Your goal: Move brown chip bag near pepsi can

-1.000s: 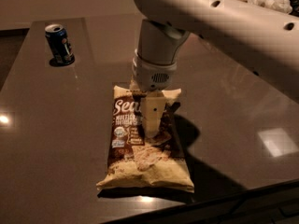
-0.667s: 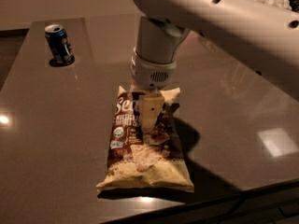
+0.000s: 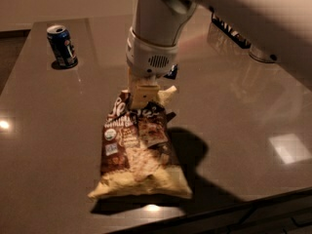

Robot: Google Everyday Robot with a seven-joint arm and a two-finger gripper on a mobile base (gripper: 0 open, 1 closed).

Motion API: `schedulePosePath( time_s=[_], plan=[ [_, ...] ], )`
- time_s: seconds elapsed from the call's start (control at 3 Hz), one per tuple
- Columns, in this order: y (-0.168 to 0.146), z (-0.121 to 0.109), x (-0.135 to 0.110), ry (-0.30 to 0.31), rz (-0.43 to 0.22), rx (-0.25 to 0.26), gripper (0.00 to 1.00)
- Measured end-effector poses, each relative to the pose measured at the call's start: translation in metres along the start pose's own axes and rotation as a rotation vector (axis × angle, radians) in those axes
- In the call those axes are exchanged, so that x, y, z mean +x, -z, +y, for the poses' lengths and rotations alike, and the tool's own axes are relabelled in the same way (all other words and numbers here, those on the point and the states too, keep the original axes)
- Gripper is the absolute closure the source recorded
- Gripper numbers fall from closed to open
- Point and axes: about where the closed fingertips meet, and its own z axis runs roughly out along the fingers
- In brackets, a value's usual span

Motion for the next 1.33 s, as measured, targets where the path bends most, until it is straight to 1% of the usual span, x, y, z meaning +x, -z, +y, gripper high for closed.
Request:
schedulePosePath(
  time_s=[0.33, 0.67, 1.0, 1.33],
  plan=[
    [0.014, -0.020, -0.030, 0.015, -0.030, 0.012, 1.00],
    [0.019, -0.070, -0.067, 0.031, -0.039, 0.042, 1.00],
    [0.016, -0.114, -0.093, 0.059, -0.030, 0.068, 1.00],
    [0.006, -0.165, -0.110, 0.051, -0.009, 0.098, 1.00]
  ],
)
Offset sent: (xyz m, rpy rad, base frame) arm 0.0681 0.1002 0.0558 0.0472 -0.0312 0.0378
